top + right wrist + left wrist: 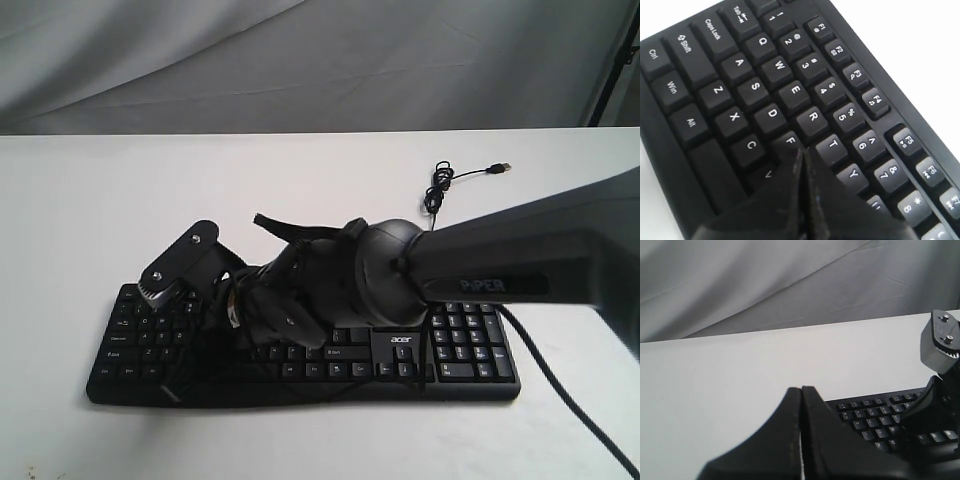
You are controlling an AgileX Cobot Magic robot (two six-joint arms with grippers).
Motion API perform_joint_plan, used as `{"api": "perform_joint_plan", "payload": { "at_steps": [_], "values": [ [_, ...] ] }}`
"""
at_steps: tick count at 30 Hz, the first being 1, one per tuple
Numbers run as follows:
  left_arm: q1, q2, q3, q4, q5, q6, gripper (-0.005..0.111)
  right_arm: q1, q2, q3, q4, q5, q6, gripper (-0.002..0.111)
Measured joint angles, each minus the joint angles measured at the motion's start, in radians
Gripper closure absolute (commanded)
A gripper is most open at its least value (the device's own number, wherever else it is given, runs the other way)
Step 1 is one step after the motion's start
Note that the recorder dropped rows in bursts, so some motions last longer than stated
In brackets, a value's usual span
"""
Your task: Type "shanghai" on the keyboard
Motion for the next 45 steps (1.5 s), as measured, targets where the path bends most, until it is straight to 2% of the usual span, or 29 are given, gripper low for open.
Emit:
{"api": "perform_joint_plan", "payload": {
  "at_steps": [36, 45],
  "values": [
    [0.0, 0.0, 0.0, 0.0, 0.0, 0.0, 0.107, -0.011, 0.003, -0.002, -0.009, 0.002, -0.007, 0.108],
    [0.0, 0.0, 0.0, 0.0, 0.0, 0.0, 0.107, -0.011, -0.096, 0.085, -0.011, -0.012, -0.007, 0.108]
  ]
}}
